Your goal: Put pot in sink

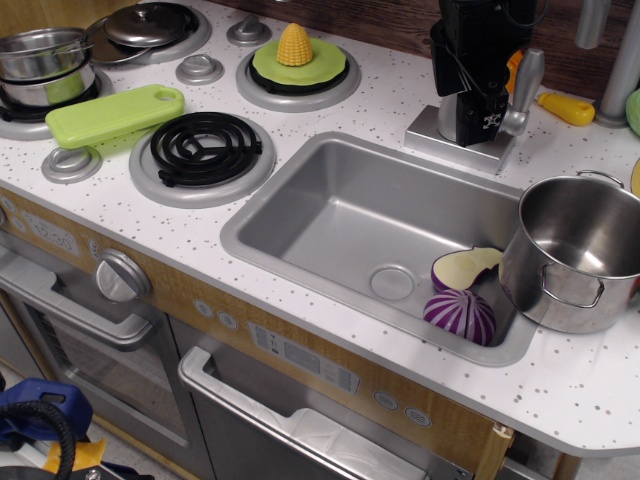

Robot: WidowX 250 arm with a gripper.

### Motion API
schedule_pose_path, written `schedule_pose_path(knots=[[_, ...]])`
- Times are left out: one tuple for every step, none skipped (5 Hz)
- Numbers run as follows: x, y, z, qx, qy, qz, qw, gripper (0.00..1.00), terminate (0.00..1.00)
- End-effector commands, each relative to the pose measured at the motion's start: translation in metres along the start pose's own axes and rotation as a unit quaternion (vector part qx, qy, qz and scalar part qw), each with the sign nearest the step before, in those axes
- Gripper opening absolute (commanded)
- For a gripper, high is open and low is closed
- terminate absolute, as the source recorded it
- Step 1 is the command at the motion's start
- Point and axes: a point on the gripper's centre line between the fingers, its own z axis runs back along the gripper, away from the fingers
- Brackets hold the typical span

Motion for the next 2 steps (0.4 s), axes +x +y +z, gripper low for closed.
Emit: schedule_pose_path(knots=[[0.0, 0.0, 0.0, 0.0, 0.0, 0.0, 1.0, 1.0, 0.0], [0.015, -0.007, 0.011, -0.018, 0.001, 0.036, 0.9992, 1.0, 0.0]])
